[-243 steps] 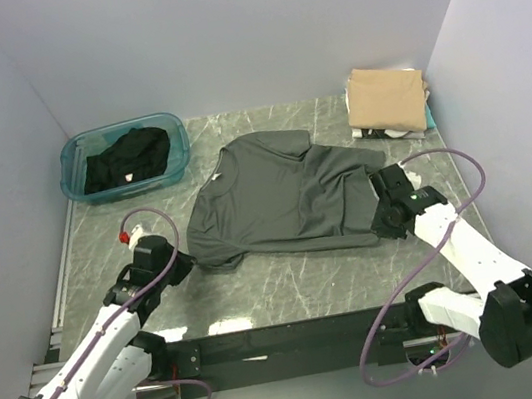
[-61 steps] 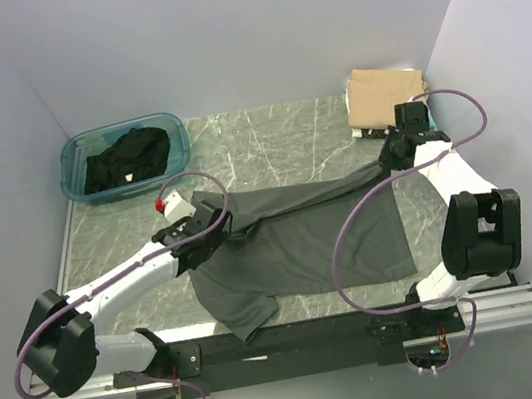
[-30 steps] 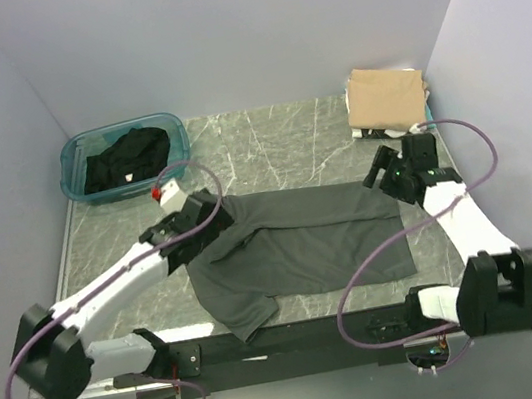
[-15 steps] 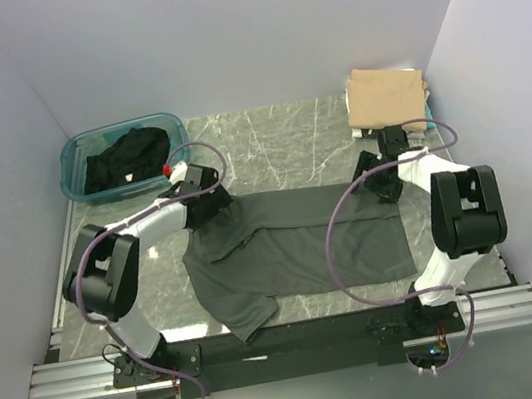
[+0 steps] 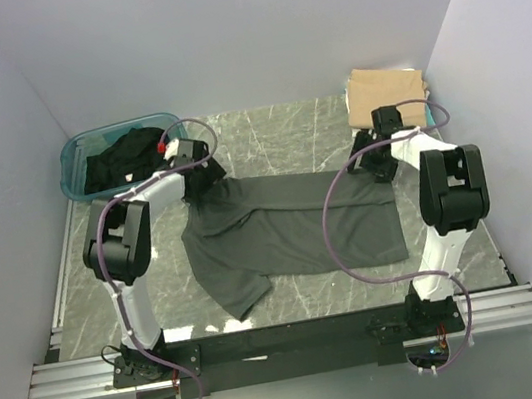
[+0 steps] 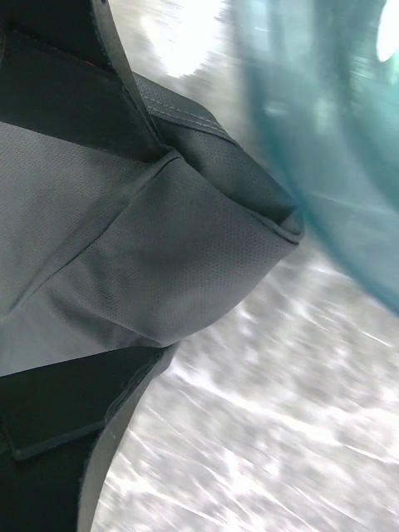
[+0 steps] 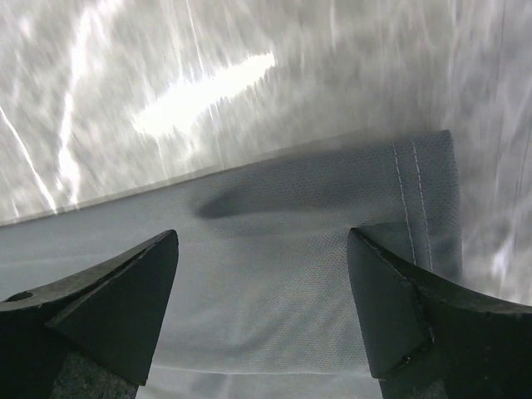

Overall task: Fold and stack the t-shirts
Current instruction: Fold the tshirt

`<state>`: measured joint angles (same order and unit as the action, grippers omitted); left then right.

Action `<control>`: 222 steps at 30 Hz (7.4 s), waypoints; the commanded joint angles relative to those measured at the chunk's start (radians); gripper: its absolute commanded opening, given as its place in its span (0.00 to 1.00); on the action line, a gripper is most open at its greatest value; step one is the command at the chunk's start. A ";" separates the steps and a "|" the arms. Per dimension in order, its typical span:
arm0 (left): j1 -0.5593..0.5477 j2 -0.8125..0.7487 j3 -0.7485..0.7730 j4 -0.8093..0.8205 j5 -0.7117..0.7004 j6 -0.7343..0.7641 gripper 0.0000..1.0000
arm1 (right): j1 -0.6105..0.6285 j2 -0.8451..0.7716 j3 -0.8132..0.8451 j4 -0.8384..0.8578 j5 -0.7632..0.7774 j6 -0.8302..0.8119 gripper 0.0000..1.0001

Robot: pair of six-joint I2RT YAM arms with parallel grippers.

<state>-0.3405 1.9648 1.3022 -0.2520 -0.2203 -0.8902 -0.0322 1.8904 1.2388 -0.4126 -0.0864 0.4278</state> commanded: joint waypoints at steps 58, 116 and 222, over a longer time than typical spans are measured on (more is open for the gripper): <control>-0.767 -0.518 -0.395 -0.282 -0.421 -0.322 0.99 | 0.017 -0.855 -0.585 0.048 -0.062 -0.008 0.89; -1.029 -0.929 -0.685 -0.607 -0.114 -0.647 0.84 | 0.015 -0.849 -0.585 0.038 -0.035 -0.001 0.89; -0.523 -0.890 -0.390 -0.268 -0.241 -0.017 0.01 | -0.147 -0.969 -0.693 -0.043 -0.042 0.264 0.00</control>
<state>-0.8917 1.0569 0.8570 -0.5591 -0.4740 -0.9688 -0.1772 0.8959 0.4847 -0.4931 -0.1219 0.7208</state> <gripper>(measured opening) 0.012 0.008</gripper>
